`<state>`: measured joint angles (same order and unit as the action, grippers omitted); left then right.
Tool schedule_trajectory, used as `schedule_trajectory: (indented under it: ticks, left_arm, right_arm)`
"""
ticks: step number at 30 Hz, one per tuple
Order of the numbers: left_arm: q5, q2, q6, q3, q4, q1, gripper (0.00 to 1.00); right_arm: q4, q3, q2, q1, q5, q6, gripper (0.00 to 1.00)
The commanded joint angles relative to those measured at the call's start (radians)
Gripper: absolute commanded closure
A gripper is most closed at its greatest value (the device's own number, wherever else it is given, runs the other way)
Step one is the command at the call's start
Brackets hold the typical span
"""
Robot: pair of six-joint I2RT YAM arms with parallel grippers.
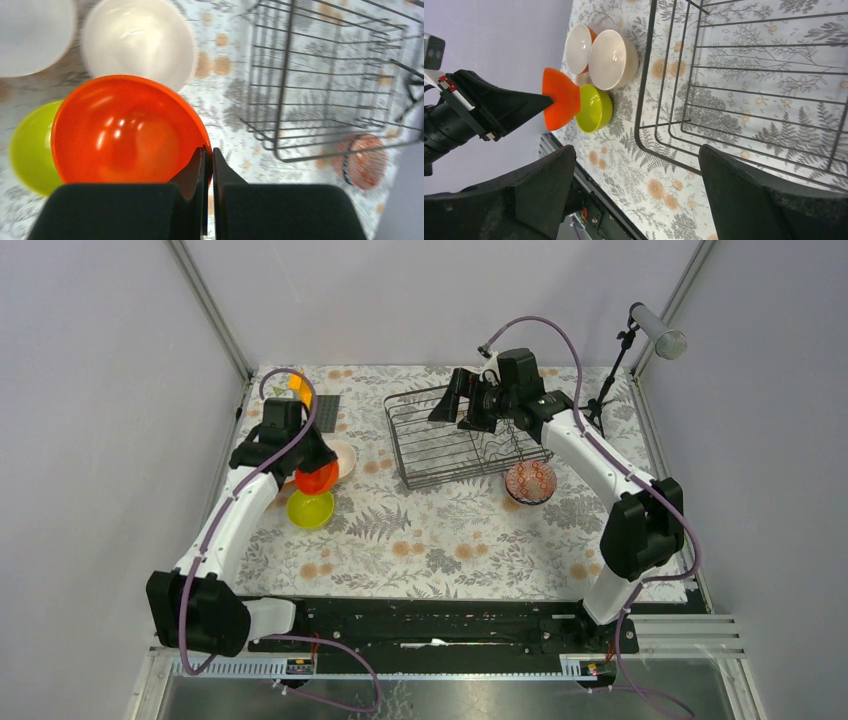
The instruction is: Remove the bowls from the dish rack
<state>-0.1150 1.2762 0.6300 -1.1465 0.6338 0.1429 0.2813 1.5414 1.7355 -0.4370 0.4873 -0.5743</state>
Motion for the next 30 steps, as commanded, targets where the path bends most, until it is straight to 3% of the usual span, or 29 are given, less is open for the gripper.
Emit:
schedule_trajectory:
  ticks: [1,6,20,30]
  left_arm:
    - [0.239,-0.077,-0.003,0.059,0.028,-0.003,1.0]
    - [0.325,-0.111,0.028,0.127,0.027,0.001,1.0]
    - [0.333,-0.026,0.02,0.212,-0.063,0.023,1.0]
    - [0.59,0.052,-0.104,0.026,0.016,0.052,1.0]
  right_arm:
    - [0.054,-0.003,-0.098,-0.024,-0.128,0.091,0.0]
    - [0.055,-0.04,-0.134,-0.033,-0.197,0.093,0.0]
    - [0.054,-0.093,-0.21,-0.039,-0.271,0.119,0.0]
    - [0.07,-0.083,-0.222,-0.04,-0.279,0.134,0.0]
